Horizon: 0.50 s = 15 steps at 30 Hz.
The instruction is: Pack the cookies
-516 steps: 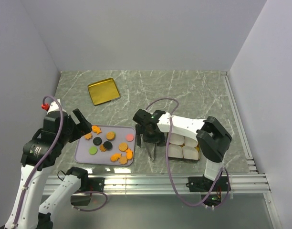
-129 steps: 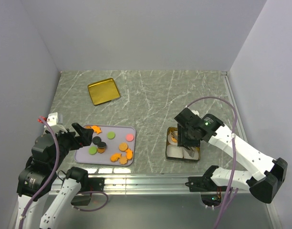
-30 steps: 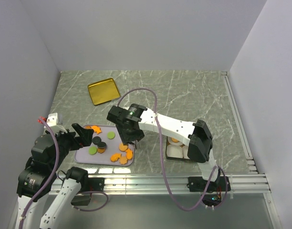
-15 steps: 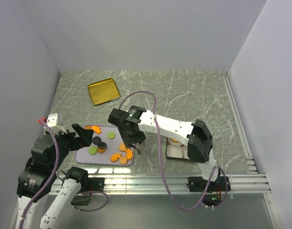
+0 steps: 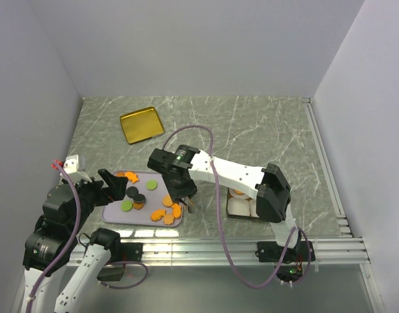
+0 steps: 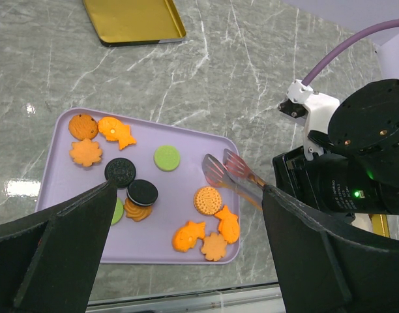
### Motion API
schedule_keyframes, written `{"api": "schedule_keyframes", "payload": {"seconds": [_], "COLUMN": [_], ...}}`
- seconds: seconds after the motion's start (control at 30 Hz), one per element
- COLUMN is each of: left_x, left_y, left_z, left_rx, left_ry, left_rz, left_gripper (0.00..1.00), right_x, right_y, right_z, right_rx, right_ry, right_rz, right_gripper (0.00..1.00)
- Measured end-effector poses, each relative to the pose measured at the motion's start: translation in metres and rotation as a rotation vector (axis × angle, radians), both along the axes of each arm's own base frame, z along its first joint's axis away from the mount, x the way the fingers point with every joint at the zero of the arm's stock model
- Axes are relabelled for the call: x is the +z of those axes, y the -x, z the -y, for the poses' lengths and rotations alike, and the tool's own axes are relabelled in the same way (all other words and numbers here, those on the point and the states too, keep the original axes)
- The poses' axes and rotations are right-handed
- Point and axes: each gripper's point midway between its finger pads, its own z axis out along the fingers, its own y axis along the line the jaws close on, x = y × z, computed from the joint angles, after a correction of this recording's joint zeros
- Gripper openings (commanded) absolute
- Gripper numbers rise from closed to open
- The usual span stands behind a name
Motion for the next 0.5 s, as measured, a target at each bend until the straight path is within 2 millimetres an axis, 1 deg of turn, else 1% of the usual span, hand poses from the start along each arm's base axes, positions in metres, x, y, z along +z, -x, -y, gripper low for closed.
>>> {"api": "schedule_keyframes", "payload": {"seconds": [0.07, 0.13, 0.37, 0.5], "left_x": [0.0, 0.0, 0.0, 0.0], "left_y": [0.0, 0.0, 0.0, 0.0], "left_z": [0.0, 0.0, 0.0, 0.0], "left_rx": [0.0, 0.0, 0.0, 0.0], "left_ry": [0.0, 0.0, 0.0, 0.0], "left_rz": [0.0, 0.0, 0.0, 0.0], "left_gripper": [1.0, 0.99, 0.99, 0.99], "right_x": [0.002, 0.01, 0.062, 0.075], "right_y": [0.0, -0.001, -0.013, -0.018], "right_z": [-0.001, -0.003, -0.023, -0.025], "right_rx": [0.0, 0.0, -0.002, -0.01], "right_ry": [-0.003, -0.015, -0.134, -0.158], "right_rz": [0.001, 0.007, 0.073, 0.098], "right_gripper": [0.49, 0.49, 0.49, 0.49]}}
